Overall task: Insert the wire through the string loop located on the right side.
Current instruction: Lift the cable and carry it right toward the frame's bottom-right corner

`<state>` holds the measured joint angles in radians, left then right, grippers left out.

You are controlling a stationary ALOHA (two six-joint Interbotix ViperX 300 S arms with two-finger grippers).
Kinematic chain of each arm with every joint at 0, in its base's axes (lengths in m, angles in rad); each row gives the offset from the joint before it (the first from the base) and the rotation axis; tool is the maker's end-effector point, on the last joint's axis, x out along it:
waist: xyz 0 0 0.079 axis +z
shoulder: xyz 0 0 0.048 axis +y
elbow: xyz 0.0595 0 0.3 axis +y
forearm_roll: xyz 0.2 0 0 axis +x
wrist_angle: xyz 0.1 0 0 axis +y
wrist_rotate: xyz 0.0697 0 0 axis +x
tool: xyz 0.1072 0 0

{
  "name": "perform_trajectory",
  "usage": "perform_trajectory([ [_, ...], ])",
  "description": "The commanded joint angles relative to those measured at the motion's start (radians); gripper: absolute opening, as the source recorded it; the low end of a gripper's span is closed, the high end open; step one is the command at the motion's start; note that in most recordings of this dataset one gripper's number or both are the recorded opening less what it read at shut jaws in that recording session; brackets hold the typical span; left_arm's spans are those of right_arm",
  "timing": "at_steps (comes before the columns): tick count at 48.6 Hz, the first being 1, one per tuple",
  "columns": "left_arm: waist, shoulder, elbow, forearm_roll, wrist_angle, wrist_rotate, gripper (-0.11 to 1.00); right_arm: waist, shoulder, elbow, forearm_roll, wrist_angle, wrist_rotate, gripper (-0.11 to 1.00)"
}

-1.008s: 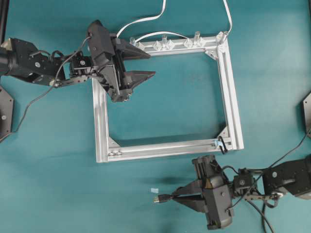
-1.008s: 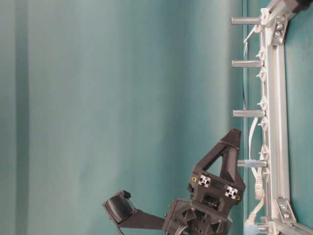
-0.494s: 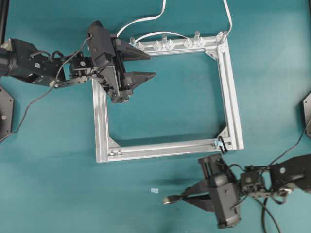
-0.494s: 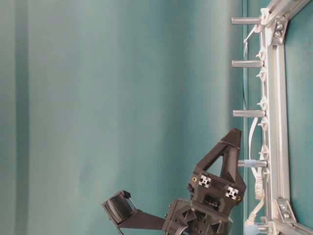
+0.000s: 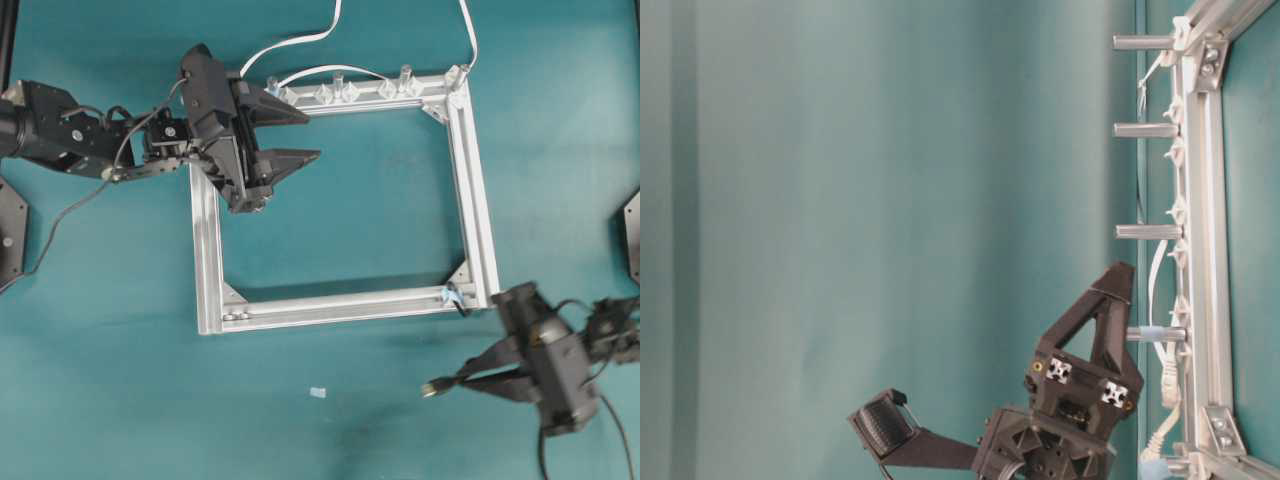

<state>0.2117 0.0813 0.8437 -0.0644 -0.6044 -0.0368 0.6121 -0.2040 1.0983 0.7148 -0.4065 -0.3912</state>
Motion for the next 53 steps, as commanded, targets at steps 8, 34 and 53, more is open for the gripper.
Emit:
perform_trajectory([
  [8,-0.003,-0.029,-0.012,0.003,-0.005,-0.008,0.66,0.006,-0.161,0.092,-0.003,0.058,0.002,0.1],
  [34,-0.003,-0.029,-0.011,0.002,-0.005,-0.008,0.66,0.006,-0.324,0.213,-0.003,0.124,0.002,0.1],
  [53,0.0,-0.028,-0.009,0.003,-0.005,-0.008,0.66,-0.002,-0.371,0.247,-0.015,0.109,0.002,0.1],
])
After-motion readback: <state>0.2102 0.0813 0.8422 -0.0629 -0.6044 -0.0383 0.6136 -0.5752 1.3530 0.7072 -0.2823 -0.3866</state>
